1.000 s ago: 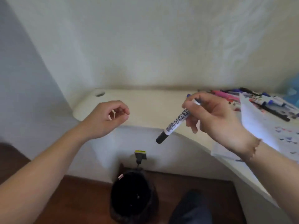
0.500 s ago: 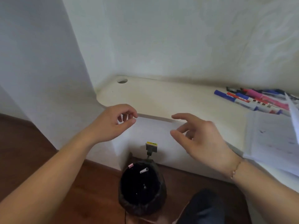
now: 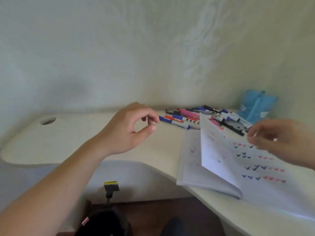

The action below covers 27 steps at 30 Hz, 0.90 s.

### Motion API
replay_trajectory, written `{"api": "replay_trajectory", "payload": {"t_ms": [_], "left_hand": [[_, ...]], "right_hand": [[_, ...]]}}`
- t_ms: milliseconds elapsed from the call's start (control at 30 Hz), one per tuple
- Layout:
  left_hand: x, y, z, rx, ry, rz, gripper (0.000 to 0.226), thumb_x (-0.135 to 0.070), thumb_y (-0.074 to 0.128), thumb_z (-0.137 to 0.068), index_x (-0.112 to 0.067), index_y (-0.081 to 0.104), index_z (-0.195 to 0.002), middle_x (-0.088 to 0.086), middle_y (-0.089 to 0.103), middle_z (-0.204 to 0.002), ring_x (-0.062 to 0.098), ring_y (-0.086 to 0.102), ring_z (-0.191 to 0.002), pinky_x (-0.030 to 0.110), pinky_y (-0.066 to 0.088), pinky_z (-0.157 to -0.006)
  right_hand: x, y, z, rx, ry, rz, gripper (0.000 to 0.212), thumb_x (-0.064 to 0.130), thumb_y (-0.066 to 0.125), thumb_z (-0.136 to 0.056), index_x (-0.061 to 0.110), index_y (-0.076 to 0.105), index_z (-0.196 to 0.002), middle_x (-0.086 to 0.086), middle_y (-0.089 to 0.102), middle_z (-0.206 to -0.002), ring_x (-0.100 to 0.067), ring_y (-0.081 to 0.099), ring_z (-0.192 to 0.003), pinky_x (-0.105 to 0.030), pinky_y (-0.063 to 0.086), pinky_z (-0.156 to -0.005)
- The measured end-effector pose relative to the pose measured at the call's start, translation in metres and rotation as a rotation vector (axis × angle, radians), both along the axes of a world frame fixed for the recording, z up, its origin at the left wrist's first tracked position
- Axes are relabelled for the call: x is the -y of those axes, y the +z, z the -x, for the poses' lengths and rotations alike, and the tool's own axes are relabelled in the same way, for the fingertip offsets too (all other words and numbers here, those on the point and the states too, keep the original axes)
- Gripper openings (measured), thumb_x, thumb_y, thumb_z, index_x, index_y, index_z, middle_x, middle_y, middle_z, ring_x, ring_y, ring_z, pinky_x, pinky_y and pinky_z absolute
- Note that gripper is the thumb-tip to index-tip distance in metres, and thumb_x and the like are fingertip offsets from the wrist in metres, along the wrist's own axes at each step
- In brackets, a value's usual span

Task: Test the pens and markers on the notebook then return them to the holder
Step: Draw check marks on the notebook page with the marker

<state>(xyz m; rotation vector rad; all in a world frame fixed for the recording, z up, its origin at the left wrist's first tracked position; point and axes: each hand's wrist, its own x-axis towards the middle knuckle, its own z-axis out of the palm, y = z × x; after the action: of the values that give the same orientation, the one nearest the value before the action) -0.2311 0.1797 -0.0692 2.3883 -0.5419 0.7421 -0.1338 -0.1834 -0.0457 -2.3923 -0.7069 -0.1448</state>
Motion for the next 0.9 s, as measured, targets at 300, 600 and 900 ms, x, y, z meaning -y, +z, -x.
{"api": "replay_trajectory", "payload": {"t_ms": [300,600,900], "left_hand": [[0.125,0.010,-0.103,-0.229,-0.226,-0.014,0.004,-0.025,0.063,-0.091,-0.023,0.065,-0.094,-0.012,0.066,-0.085,0.007,0.060,-0.078,0.026,0.049,-0.071],[0.178,-0.033,-0.165,-0.395,0.016,-0.813,0.036,-0.049,0.041,-0.097,-0.019,0.060,-0.094,0.004,0.065,-0.094,0.024,0.060,-0.086,0.039,0.052,-0.076],[0.173,-0.052,-0.162,-0.302,0.004,-0.276,0.032,-0.060,0.059,-0.085,-0.042,0.049,-0.110,-0.023,0.054,-0.093,-0.005,0.049,-0.083,0.016,0.041,-0.075]], "right_hand": [[-0.014,-0.060,-0.021,-0.057,0.346,0.538,0.047,0.066,0.047,-0.087,0.049,0.048,-0.131,0.018,0.046,-0.102,-0.002,0.041,-0.099,-0.026,0.042,-0.090],[0.045,-0.084,-0.130,-0.112,-0.609,0.352,0.055,0.062,0.054,-0.085,0.031,0.055,-0.130,0.005,0.061,-0.118,-0.016,0.060,-0.100,-0.031,0.052,-0.079],[0.056,-0.063,-0.113,0.138,-0.617,-0.340,0.017,0.035,0.063,-0.090,0.023,0.064,-0.077,0.004,0.070,-0.074,-0.014,0.061,-0.057,-0.019,0.041,-0.051]]}}
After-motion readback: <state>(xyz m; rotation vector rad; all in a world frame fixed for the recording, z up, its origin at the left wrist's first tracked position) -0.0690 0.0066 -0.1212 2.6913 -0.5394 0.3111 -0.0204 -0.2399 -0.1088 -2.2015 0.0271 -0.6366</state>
